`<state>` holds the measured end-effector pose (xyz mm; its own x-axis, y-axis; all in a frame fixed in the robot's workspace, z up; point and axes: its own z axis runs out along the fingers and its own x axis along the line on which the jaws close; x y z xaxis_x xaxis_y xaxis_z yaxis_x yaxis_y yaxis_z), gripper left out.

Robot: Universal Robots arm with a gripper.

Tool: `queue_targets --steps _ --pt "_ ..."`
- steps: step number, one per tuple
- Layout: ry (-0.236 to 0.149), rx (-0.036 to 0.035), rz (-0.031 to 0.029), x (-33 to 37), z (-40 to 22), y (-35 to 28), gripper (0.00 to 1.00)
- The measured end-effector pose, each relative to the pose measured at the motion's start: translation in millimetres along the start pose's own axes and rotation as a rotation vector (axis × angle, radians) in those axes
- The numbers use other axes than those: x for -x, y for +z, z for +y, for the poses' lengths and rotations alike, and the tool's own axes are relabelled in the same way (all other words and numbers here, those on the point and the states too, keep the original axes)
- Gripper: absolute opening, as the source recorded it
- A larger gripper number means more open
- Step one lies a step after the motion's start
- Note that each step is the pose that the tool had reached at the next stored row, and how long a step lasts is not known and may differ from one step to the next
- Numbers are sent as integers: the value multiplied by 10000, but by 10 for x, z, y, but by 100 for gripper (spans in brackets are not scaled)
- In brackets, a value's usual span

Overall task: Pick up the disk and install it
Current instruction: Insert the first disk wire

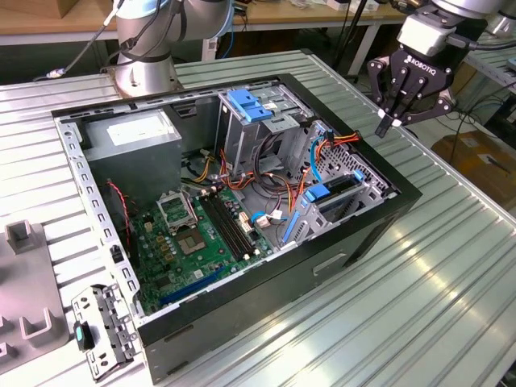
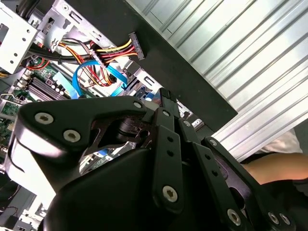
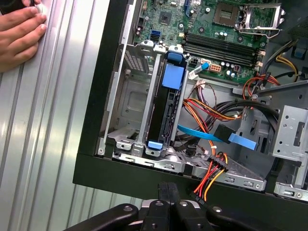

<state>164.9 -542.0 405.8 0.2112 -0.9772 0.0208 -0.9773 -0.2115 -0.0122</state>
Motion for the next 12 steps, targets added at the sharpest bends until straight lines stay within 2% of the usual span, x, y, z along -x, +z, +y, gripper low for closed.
queue_targets --steps 9,10,12 --pt "-39 0 -1 0 -1 0 11" --pt "-116 -2 -1 0 -1 0 11" --pt "-594 -12 -8 0 -1 1 11"
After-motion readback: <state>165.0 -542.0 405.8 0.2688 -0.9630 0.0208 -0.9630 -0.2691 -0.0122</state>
